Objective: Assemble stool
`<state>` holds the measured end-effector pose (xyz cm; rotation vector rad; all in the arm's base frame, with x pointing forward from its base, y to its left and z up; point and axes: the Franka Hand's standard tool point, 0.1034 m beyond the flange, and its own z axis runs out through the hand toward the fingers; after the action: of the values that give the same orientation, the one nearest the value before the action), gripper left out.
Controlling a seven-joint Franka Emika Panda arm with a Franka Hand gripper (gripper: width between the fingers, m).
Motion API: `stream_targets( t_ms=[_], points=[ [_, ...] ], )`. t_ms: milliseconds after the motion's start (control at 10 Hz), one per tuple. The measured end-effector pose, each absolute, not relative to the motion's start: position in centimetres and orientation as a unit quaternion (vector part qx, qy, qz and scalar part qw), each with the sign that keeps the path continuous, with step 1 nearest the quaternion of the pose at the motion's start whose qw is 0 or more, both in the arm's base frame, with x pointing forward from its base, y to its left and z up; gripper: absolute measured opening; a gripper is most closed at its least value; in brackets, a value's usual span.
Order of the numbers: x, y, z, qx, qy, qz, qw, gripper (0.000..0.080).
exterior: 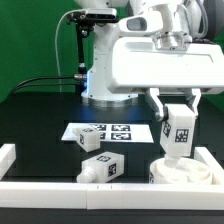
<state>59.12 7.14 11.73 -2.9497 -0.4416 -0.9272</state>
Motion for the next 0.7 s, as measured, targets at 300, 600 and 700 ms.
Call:
stream_targets(
  t_ms=[300, 600, 700],
  points=[
    [58.7, 8.3, 11.5, -0.953, -0.091, -0.286, 0.041, 0.0338],
    [58.7, 9.3, 11.8, -0.954, -0.087, -0.283, 0.051, 0.0338],
    [58.6, 9.3, 11.6, -0.954, -0.088, -0.282, 0.051, 0.0338]
  ],
)
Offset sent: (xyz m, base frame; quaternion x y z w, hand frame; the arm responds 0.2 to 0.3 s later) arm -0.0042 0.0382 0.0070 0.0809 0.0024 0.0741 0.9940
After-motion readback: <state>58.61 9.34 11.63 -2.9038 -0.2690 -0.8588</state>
